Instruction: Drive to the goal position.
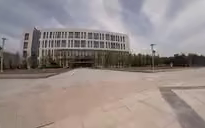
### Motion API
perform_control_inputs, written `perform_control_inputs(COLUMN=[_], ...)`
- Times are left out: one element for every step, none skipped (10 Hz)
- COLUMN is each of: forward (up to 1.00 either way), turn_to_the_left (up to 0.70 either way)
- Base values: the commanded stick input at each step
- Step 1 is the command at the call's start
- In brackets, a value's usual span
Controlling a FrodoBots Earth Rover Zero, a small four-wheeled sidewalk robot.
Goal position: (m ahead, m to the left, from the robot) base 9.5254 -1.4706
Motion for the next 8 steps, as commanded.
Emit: perform_control_inputs(forward=[0.70, 0.70, 0.70, 0.70, 0.70, 0.70, 0.70, 0.70], turn_to_the_left=[0.00, 0.00, 0.00, 0.00, 0.00, 0.00, 0.00, 0.00])
